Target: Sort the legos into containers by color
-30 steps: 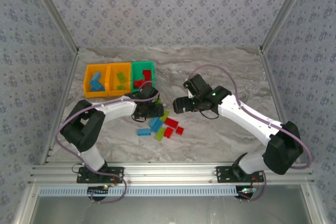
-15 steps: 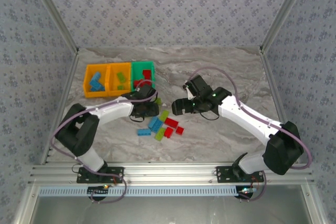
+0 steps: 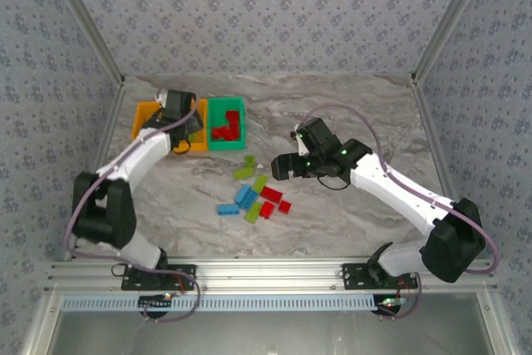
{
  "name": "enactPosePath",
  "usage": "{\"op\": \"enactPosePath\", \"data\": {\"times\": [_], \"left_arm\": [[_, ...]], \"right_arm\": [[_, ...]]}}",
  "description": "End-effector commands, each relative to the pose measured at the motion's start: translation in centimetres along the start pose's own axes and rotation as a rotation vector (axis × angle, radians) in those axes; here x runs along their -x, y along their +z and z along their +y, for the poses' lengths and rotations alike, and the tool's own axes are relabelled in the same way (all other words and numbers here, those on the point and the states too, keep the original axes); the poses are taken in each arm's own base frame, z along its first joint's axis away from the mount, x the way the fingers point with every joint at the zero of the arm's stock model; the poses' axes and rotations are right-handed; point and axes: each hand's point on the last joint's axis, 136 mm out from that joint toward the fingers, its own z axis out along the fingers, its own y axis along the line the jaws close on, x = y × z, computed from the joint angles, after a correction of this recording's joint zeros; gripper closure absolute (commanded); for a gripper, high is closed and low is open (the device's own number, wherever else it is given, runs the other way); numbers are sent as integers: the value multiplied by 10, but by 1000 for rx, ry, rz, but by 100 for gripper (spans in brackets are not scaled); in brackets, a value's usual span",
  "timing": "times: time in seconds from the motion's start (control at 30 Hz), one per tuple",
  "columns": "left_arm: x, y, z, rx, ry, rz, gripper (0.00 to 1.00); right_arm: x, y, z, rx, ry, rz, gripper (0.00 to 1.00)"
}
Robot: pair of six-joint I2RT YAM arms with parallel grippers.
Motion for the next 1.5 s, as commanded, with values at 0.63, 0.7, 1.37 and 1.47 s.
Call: {"op": "enactPosePath", "data": {"times": [0.63, 0.7, 1.37, 1.47], "left_arm": [[38, -70, -23, -197, 38, -72, 1], [29, -110, -29, -258, 88, -91, 1], [-158, -265, -29, -968, 1121, -207, 1], [-160, -270, -30, -1000, 1121, -245, 1]], "right_arm": [[-1, 10, -8, -48, 64, -10, 1], [-6, 22, -8, -63, 58, 22, 1], [-59, 137, 9, -108, -71, 333, 18], [-63, 139, 4, -112, -62, 342, 21]]}}
